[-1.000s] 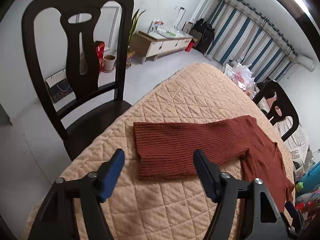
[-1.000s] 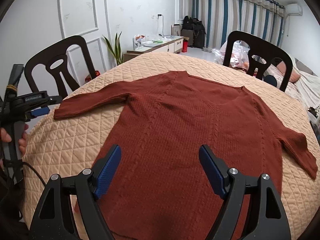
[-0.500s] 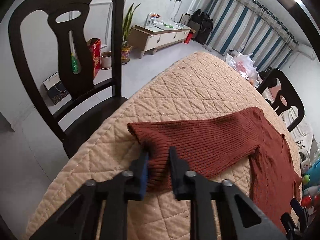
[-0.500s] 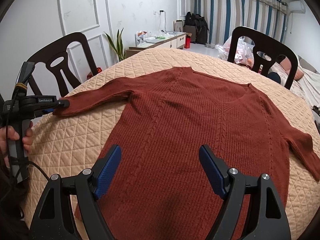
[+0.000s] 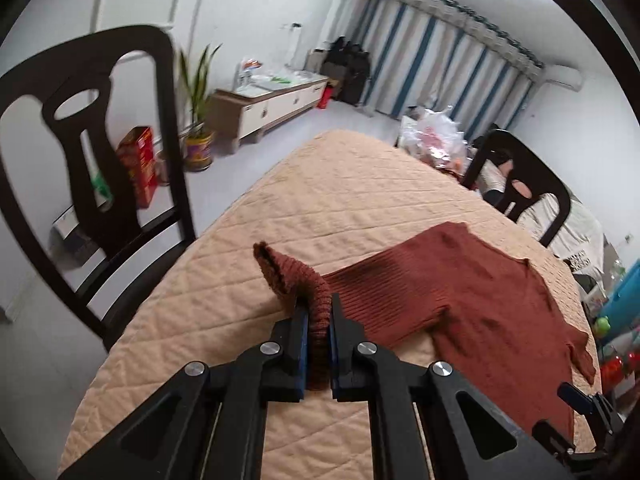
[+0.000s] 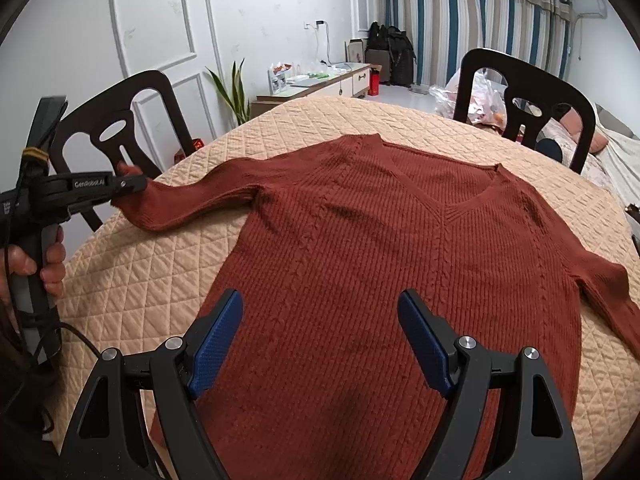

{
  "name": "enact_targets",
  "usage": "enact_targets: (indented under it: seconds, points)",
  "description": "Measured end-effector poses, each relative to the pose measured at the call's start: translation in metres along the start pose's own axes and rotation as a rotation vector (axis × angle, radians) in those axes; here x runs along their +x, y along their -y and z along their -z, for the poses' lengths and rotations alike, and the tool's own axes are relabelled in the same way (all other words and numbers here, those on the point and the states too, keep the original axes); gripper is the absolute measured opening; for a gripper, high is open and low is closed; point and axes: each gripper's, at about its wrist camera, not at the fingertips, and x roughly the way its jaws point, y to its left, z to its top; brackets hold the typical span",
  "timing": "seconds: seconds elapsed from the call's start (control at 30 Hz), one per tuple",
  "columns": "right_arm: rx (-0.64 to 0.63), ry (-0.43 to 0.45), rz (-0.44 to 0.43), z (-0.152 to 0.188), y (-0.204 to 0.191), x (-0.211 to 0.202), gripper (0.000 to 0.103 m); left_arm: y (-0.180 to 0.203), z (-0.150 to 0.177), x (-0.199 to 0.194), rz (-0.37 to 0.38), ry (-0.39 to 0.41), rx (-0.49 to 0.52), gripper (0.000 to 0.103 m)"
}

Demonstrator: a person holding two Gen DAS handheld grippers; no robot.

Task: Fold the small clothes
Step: 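Carry the held sleeve across the sweater body with the left tool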

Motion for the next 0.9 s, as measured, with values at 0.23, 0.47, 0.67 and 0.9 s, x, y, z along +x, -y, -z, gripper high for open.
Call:
enact_targets:
  seconds: [0.23, 0.47, 0.67, 0.9]
  points:
    - [0.002, 0.019, 0.011, -0.004, 0.004, -0.002, 0.080, 0.032, -0.007, 0.001, 0.094, 0.004, 0.064, 0.010]
    - [0.024, 0.025, 0.031, -0.008, 0.015, 0.001, 0.080, 0.071, -0.011, 0.007, 0.152, -0.001, 0.132, 0.010]
    - [0.045, 0.020, 0.055, -0.010, 0.026, 0.003, 0.080, 0.098, -0.013, 0.014, 0.214, -0.011, 0.176, 0.010]
    - [0.095, 0.012, 0.075, -0.016, 0.049, 0.011, 0.080, 0.130, -0.007, 0.033, 0.265, -0.072, 0.233, 0.010]
